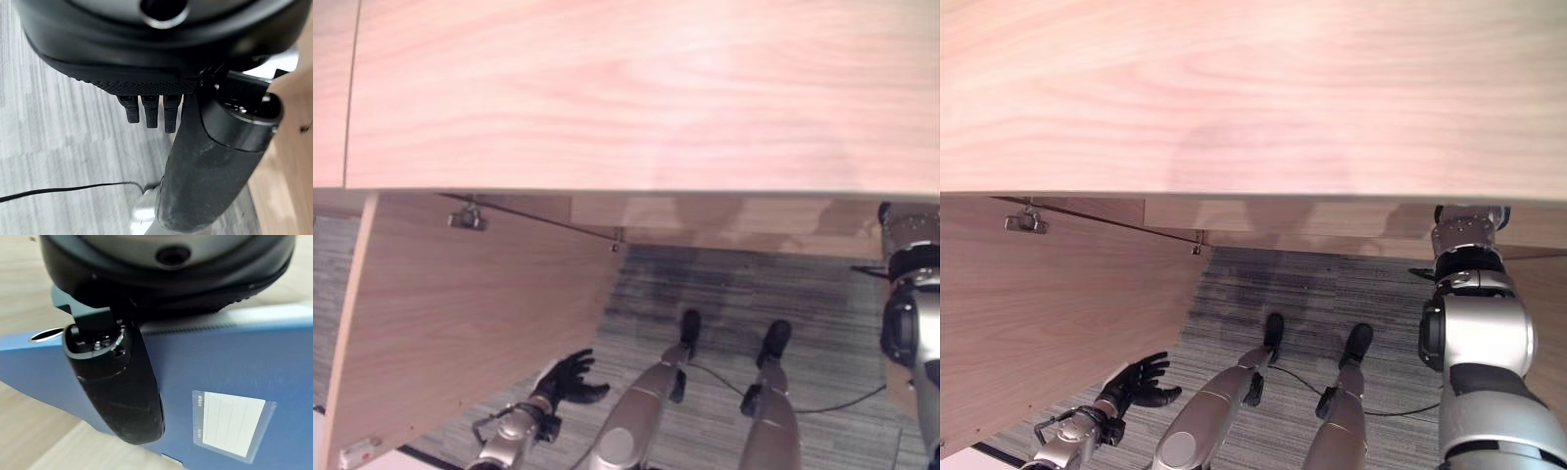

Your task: Put the empty folder in the office cabinet

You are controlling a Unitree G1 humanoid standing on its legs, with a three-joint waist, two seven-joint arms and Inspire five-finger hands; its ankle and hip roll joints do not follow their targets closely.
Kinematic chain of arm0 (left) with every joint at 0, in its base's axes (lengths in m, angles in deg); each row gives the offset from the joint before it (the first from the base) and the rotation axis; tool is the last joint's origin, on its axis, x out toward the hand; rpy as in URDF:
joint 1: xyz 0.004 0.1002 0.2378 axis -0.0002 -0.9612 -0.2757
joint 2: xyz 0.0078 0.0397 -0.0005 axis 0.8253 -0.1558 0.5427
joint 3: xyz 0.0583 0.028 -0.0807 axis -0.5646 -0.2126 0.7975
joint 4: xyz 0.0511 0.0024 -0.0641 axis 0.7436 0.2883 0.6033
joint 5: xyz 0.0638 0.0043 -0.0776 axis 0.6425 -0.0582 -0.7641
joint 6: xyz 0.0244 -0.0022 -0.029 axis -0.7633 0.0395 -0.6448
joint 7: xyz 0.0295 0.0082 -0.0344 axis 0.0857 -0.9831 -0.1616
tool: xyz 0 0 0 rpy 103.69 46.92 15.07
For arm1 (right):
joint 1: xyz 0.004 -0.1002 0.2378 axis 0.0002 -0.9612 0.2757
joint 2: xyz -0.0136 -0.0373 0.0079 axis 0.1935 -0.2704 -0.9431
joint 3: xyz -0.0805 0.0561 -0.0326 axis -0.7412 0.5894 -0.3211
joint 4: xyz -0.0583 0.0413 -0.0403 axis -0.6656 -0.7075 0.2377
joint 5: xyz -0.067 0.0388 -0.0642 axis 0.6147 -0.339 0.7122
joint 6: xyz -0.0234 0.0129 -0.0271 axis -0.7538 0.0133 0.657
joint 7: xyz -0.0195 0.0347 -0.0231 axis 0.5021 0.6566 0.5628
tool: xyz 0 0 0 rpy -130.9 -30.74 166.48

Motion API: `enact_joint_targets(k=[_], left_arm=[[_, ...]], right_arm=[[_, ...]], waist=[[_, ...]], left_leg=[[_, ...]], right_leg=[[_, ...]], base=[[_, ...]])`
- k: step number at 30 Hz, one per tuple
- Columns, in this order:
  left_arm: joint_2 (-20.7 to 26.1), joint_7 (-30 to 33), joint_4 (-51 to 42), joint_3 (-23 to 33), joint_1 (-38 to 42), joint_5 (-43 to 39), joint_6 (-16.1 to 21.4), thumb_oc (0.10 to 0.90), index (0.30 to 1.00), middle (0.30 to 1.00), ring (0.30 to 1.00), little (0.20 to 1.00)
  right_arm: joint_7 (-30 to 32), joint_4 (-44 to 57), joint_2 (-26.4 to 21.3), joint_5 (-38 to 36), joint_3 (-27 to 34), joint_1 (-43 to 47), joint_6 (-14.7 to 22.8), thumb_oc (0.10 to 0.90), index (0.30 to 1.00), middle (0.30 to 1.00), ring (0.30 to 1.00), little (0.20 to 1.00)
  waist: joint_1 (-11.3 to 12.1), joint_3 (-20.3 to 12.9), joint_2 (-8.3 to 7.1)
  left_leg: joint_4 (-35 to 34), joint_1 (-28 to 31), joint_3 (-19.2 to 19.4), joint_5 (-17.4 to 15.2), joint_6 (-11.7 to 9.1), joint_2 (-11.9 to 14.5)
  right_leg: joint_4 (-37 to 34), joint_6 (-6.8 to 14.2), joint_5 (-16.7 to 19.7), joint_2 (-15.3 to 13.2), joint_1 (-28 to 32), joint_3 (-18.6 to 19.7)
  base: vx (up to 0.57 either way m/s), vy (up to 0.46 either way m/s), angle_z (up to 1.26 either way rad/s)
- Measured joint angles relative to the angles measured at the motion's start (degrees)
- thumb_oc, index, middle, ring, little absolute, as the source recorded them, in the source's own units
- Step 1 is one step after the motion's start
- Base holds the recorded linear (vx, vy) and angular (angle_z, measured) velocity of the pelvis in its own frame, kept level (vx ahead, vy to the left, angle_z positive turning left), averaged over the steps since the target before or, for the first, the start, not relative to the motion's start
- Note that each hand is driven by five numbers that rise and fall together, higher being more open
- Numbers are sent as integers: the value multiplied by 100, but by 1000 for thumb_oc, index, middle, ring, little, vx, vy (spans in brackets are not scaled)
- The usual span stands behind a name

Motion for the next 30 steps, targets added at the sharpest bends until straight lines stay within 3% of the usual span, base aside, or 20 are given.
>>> enact_joint_targets(k=[9, 15, 18, 19, 22, 30], left_arm=[[-133, 47, 0, 71, 5, -12, 12, 800, 900, 900, 900, 900], [-131, 85, 1, 73, 50, -63, 14, 800, 900, 900, 900, 900], [-121, 137, 73, 59, 149, -64, 12, 800, 900, 900, 900, 900], [-88, 154, 73, 70, 172, -65, -6, 800, 900, 900, 900, 900], [-87, 151, 74, 43, 176, -64, -25, 800, 900, 900, 900, 900], [-11, 216, -83, 14, 174, -67, -99, 800, 900, 900, 900, 900]], right_arm=[[-110, 34, 9, 105, -18, 340, 53, 400, 300, 300, 300, 300], [-73, 14, 85, 101, -20, 451, 104, 400, 300, 300, 300, 300], [-68, -126, 127, 91, -20, 531, 125, 400, 300, 300, 300, 300], [-26, -196, 187, 89, -42, 595, 125, 400, 300, 300, 300, 300], [43, -202, 231, 74, -28, 639, 130, 400, 300, 300, 300, 300], [150, -216, 275, -79, -77, 700, 144, 400, 300, 300, 300, 300]], waist=[[-90, 2, -3], [-109, 49, -64], [-116, 188, -134], [-113, 306, -205], [-126, 388, -274], [-139, 447, -286]], left_leg=[[131, -456, 76, 63, -92, 27], [695, -786, 62, -79, -112, 87], [1466, -1072, -1, -431, -131, 128], [2070, -1265, -39, -741, -161, 167], [2821, -1584, -76, -1058, -190, 244], [3608, -1972, -170, -1363, -181, 255]], right_leg=[[298, -29, 6, 47, -586, 149], [1015, -125, -268, 55, -981, 181], [1844, -235, -650, 70, -1280, 281], [2485, -273, -1001, 76, -1479, 336], [3174, -359, -1358, 90, -1776, 359], [3982, -373, -1676, 66, -2128, 386]], base=[[8, -72, -3], [-29, -103, 1], [36, -93, 4], [-30, -84, 7], [-37, -80, 4], [-27, -31, 4]])
